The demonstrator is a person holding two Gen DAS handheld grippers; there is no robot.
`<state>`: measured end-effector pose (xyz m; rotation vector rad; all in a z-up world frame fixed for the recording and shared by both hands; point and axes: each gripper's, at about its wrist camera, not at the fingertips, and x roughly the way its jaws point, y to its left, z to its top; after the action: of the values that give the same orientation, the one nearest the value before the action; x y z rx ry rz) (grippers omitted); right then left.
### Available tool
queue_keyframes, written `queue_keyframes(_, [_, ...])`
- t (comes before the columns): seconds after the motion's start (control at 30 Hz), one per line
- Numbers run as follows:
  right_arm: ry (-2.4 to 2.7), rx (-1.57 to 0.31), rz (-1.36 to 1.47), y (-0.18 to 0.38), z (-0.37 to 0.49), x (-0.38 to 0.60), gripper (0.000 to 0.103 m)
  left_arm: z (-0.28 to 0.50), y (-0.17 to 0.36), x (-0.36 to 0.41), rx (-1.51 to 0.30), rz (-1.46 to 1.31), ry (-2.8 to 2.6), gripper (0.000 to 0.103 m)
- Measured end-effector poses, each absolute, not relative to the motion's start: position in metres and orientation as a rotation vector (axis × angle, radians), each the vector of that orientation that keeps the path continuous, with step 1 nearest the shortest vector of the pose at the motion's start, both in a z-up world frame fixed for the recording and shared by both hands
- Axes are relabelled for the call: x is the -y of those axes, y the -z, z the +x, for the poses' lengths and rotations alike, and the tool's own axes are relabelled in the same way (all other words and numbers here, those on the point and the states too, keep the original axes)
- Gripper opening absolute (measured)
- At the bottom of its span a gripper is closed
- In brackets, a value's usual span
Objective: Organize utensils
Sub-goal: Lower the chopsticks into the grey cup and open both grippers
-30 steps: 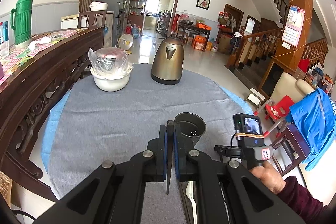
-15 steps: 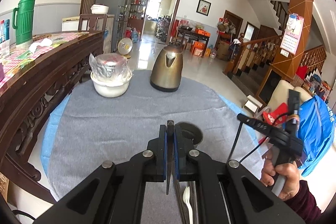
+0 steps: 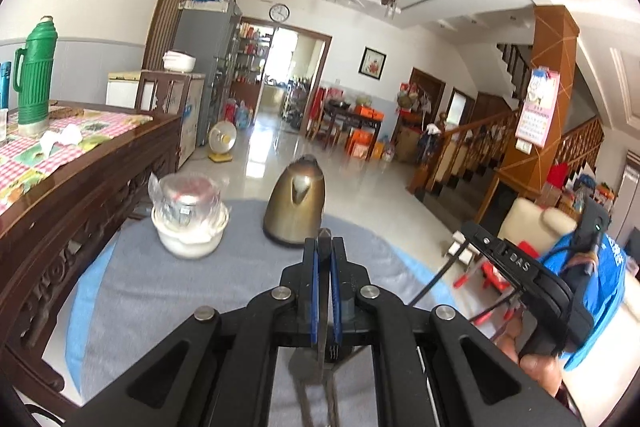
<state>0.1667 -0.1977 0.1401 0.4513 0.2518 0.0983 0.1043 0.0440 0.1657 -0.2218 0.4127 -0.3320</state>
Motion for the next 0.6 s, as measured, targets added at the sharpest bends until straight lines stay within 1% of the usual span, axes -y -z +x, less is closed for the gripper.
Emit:
queue_keyframes(0.13, [-0.075,-0.213,0.465,-0.146,0.176,0.191,0.007,0.121,-0.171,-0.042,-0.364,-0.255,0.324,0.006])
queue_keyframes(0.23, [-0.031,-0.203,0.463,-0.139,0.183,0.185,0.007,0.135,-0.164,-0.036,-0.369,-0.284,0.322,0.006])
queue_keyframes(0.47, [-0.002,-0.288,0.426,-0.103,0.196,0.183,0.007,0.159,-0.115,-0.024,-0.493,-0.271,0.290,0.006])
queue_keyframes(0.6, [-0.029,-0.346,0.433,-0.088,0.201,0.186,0.007,0.162,-0.103,-0.035,-0.539,-0.318,0.296,0.006])
